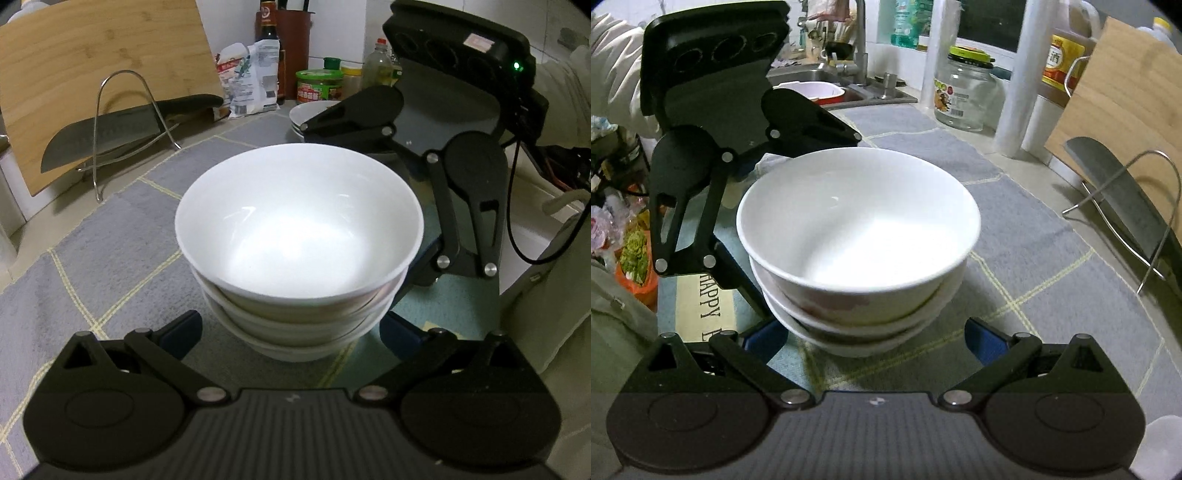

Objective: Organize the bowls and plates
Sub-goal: 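Lift the bowl stack with both tools and carry it toward the plate stack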

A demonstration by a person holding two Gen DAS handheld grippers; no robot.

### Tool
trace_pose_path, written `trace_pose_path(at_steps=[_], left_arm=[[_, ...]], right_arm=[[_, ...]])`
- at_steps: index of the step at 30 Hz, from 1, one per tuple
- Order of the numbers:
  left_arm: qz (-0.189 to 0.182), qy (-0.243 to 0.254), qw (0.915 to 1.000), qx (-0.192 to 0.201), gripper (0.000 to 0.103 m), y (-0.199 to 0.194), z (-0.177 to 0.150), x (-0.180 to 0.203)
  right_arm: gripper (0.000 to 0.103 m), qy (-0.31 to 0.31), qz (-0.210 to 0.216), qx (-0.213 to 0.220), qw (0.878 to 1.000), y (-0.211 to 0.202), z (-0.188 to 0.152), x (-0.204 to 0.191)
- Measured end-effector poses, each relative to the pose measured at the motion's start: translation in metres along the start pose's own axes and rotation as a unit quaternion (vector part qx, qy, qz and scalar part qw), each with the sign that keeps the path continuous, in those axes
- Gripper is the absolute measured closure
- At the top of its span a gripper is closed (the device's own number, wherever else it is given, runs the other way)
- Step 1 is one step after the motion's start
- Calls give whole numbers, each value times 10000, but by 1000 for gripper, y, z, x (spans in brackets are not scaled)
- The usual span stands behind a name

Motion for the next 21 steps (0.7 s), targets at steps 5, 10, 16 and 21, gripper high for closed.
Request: trace_pose_path(at_steps=[5, 10, 16, 21], left_arm=[[-138, 86, 9999, -11, 3, 1, 0, 1], [-221, 177, 9996, 8, 3, -1, 1, 4], [-352, 260, 9990, -35, 7, -2, 3, 5], [-385, 278, 9989, -52, 8, -2, 4, 2]], right_arm=[[1, -59, 103, 24, 9999, -2, 7, -3], [6, -106, 209, 45, 9997, -5, 10, -5], [10, -89, 267, 37, 9996, -6, 9, -5], [10, -113, 270, -9, 9996, -7, 8, -5]])
Point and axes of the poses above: each gripper's, at about its wrist camera, not at the fingertips, and y roughly the way its jaws point, x to its right, z to its top, the point moved 10 cm from there along y, roughly the way its jaws point, and after that the axes turned 8 degrees about -y, right-handed, at the moved point
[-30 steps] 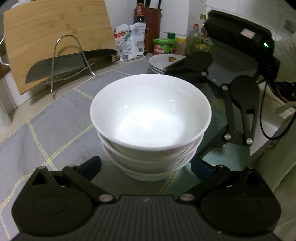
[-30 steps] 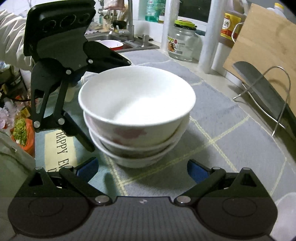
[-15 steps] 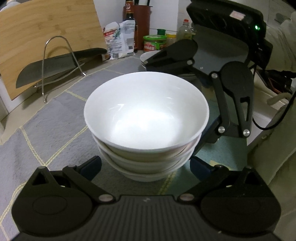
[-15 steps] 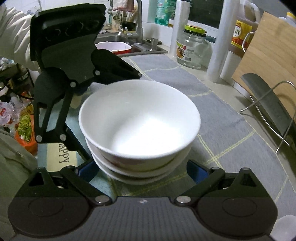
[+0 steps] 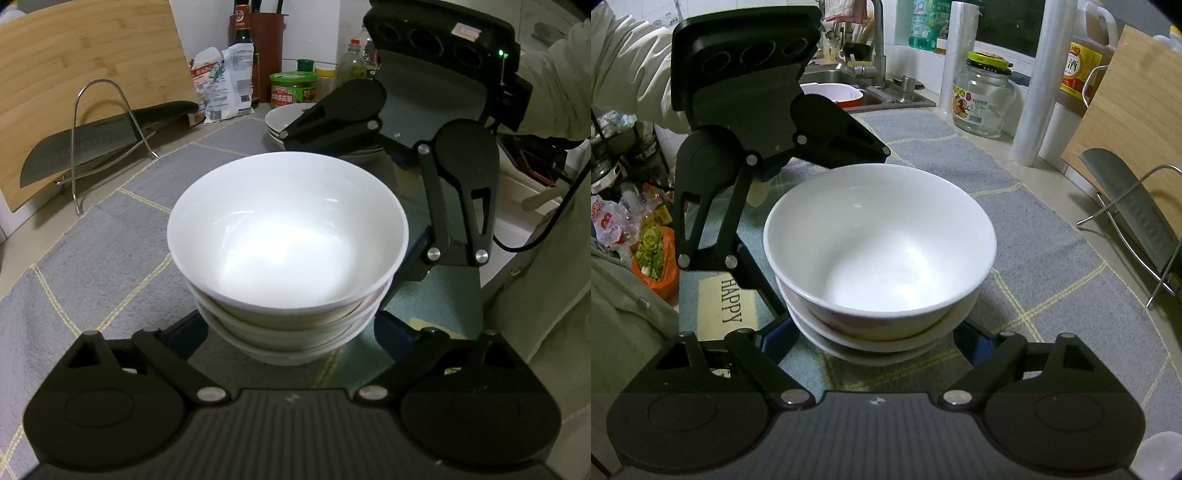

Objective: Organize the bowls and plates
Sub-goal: 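Lift the bowl stack with both tools and carry it toward the plate stack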

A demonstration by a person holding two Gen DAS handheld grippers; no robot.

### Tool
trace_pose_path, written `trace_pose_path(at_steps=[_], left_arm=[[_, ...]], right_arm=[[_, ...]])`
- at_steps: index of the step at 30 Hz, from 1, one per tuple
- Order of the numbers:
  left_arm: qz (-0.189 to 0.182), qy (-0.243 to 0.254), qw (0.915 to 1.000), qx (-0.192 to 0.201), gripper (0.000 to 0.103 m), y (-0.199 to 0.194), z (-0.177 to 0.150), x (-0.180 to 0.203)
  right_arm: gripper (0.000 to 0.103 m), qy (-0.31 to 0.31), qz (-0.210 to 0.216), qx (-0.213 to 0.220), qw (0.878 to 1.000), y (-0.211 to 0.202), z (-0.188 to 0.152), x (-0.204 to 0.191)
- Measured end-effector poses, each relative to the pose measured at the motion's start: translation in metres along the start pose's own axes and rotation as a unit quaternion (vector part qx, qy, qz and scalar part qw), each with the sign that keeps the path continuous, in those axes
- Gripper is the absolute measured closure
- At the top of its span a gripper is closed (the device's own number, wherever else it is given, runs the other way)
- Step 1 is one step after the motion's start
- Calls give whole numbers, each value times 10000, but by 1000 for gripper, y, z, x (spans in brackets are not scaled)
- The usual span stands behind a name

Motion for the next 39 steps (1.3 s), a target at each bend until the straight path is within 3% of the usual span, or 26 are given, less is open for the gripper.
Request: trace_pose_path(at_steps=[6, 15, 27, 32, 39], left_arm=[[-11, 50, 10000, 11, 8, 0, 3, -4], [-157, 306, 9994, -89, 9, 2, 8, -1], [-214, 362, 9988, -244, 9, 4, 10, 1], [-252, 390, 9986, -266, 9, 4, 11, 1], [-286, 413, 9984, -270, 9, 5, 11, 1]], right_arm=[[11, 57, -28, -115, 9999, 1, -6, 3], [21, 275, 219, -85, 9993, -1, -6, 1], [19, 242, 277, 67, 9993, 0, -7, 3], [13, 16, 197, 72, 9998, 2, -4, 3], [12, 130, 474, 233, 9985, 4, -3, 7]])
Point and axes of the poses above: each gripper's, at about its wrist camera, not at the fingertips, and y roughly the way its jaws point, x to its right, z to its top, the point moved 10 cm from there along y, roughly the way its jaws point, and after that the axes turned 8 degrees about -y, right-handed, at the moved point
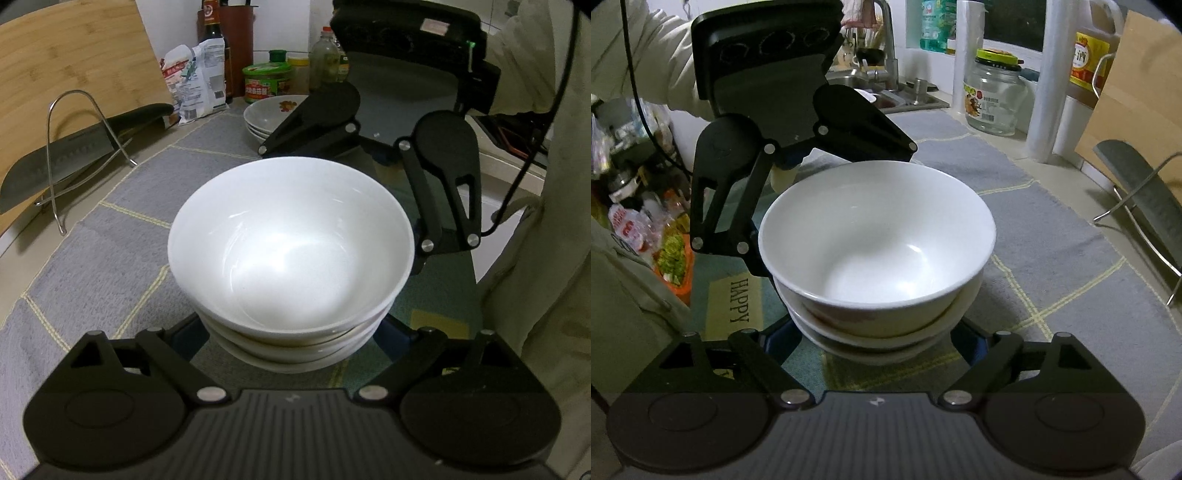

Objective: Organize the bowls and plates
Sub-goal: 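Lift the bowl stack with both tools and carry it toward the plate stack, then lower the bowl stack onto the white plate stack and open both tools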

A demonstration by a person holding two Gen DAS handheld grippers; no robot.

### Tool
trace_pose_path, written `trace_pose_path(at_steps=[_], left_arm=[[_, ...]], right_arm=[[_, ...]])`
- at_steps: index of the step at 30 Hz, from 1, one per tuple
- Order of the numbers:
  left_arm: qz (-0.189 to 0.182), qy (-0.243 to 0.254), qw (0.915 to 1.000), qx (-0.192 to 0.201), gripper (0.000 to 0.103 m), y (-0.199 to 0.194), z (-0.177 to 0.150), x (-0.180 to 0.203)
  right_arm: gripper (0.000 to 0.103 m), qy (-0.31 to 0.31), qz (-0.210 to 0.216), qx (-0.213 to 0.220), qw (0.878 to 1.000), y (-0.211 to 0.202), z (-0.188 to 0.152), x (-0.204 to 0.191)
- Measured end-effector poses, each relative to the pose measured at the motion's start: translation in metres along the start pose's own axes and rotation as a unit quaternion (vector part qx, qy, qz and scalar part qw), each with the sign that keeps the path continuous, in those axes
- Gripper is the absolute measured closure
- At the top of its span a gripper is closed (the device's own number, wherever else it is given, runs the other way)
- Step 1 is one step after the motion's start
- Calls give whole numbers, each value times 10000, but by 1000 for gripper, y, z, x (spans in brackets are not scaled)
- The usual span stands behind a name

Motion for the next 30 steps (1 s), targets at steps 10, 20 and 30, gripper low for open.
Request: trace_pose_path(at_steps=[10, 20, 30], left_arm=[[-6, -42, 10000, -59, 9, 1, 2, 1], [128, 29, 9999, -41, 9, 2, 2, 5], [173, 162, 9997, 41, 9, 2, 11, 13]], right_arm=[[12, 58, 50, 148, 9999, 1, 0, 1], [13, -14, -5, 127, 9999, 0, -1, -1], [13, -67, -106, 47, 9999, -12, -4, -3]])
Point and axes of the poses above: each gripper's, at about its wrist camera, not at the fingertips, and y roughly the way its jaws point, x to its right, z to its top, the point moved 10 cm from there along y, roughly the way its jaws point, and after that the axes turned 8 degrees about -y, right-handed, at the moved point
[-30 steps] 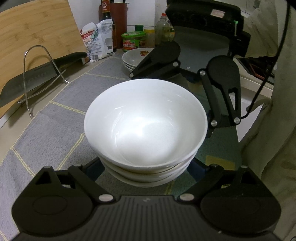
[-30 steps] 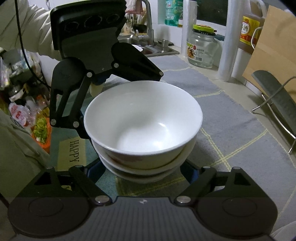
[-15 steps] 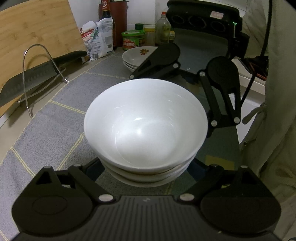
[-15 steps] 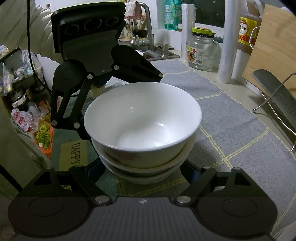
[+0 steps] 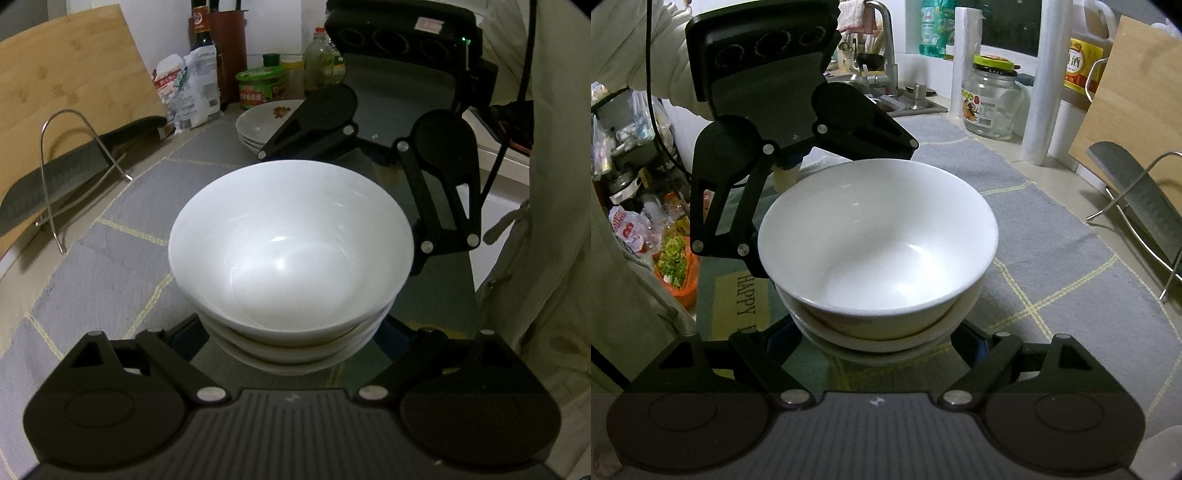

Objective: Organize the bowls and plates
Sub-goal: 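Lower the bowl stack onto the white plate stack and open both tools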

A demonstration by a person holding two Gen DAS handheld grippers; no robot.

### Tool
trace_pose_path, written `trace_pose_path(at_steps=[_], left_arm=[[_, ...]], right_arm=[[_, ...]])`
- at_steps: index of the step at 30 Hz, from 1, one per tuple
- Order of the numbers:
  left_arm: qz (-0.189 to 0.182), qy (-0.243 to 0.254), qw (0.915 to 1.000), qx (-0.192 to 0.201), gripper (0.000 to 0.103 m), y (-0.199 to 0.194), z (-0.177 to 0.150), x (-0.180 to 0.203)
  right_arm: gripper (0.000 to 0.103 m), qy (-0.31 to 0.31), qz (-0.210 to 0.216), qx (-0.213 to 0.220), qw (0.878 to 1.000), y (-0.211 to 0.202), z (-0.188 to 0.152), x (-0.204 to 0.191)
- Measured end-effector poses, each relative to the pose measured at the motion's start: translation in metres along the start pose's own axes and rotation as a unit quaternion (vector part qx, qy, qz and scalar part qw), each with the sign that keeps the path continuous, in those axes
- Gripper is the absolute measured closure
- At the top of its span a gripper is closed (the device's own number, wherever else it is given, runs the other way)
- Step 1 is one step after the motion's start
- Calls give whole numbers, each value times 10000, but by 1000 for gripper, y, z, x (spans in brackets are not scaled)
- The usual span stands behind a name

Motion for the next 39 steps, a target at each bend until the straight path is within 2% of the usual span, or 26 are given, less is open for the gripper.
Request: trace_pose_path(at_steps=[9, 21, 39], left_arm=[[97, 90, 9999, 83, 9, 0, 19, 10], [266, 111, 9991, 298, 9, 6, 60, 31], [434, 117, 9980, 454, 9, 52, 127, 61]], right_arm=[[13, -130, -113, -28, 9998, -21, -4, 1], [13, -318, -189, -52, 9993, -65, -15, 9], [13, -513, -253, -63, 9983, -133, -66, 36]])
Point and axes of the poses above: each gripper's, at about its wrist camera, not at the fingertips, and y roughly the way its jaws point, x to its right, z to its top, the point moved 10 cm from there along y, roughly the way its jaws point, and after that the axes turned 8 degrees about -y, right-handed, at the moved point
